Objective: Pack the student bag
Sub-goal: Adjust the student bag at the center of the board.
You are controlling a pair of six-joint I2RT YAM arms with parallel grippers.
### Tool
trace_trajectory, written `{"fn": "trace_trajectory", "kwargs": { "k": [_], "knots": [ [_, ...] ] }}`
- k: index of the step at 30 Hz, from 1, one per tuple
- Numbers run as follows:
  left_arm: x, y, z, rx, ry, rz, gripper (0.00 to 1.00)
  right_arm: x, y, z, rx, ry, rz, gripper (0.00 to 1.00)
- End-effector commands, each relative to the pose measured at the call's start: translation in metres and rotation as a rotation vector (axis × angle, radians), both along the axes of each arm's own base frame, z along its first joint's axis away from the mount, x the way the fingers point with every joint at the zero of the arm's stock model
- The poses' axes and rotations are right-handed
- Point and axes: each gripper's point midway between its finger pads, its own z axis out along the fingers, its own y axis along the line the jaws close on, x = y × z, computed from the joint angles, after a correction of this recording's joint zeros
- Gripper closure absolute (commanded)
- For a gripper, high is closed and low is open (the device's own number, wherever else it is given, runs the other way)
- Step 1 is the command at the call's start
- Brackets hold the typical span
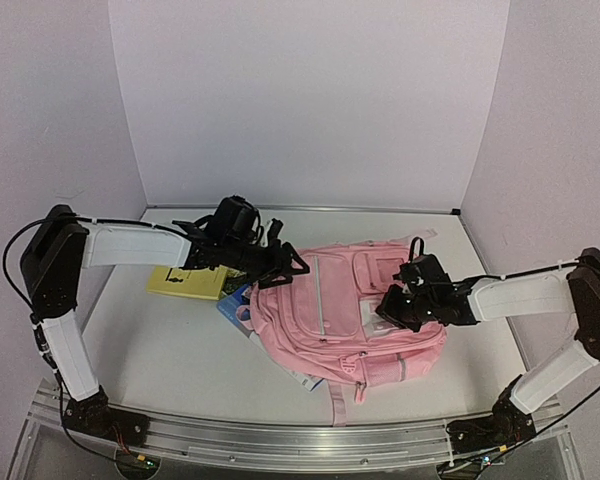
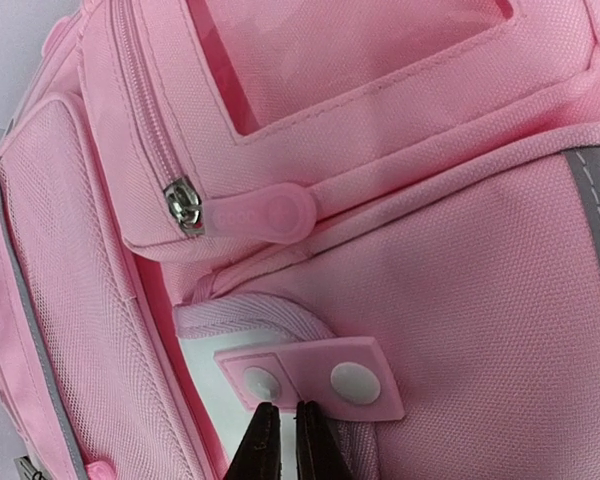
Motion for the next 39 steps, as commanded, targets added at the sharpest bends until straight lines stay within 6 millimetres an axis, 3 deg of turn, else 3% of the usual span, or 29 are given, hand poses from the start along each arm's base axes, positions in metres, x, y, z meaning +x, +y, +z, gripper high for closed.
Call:
{"fn": "trace_trajectory", "kwargs": {
  "k": [1,4,8,13,20,25,32,39],
  "knots": [
    [0.010,0.033,0.028,-0.007,-0.077,0.041,0.40,-0.018,-0.018,-0.010,-0.105,0.100,0.034,0.86],
    [0.015,0.053,0.031,0.017,-0.089,0.071,0.36,-0.004,0.001,0.044,-0.035,-0.021,0.110,0.75],
    [0.009,0.062,0.035,0.034,-0.110,0.057,0.30,-0.003,0.018,0.105,0.003,-0.154,0.209,0.58],
    [-0.007,0.065,0.027,0.040,-0.115,-0.016,0.24,-0.021,0.036,0.132,0.010,-0.207,0.295,0.53],
    [-0.019,0.079,-0.019,0.111,0.008,0.029,0.20,-0.063,0.082,0.104,0.027,-0.173,0.455,0.55],
    [-0.020,0.086,-0.039,0.162,0.068,0.066,0.18,-0.082,0.108,0.088,0.103,-0.168,0.494,0.54],
    [-0.020,0.089,-0.053,0.195,0.097,0.082,0.16,-0.086,0.114,0.040,-0.024,-0.116,0.468,0.53],
    [-0.020,0.094,-0.072,0.250,0.131,0.097,0.16,-0.086,0.112,0.017,-0.089,-0.091,0.427,0.53]
  ]
}}
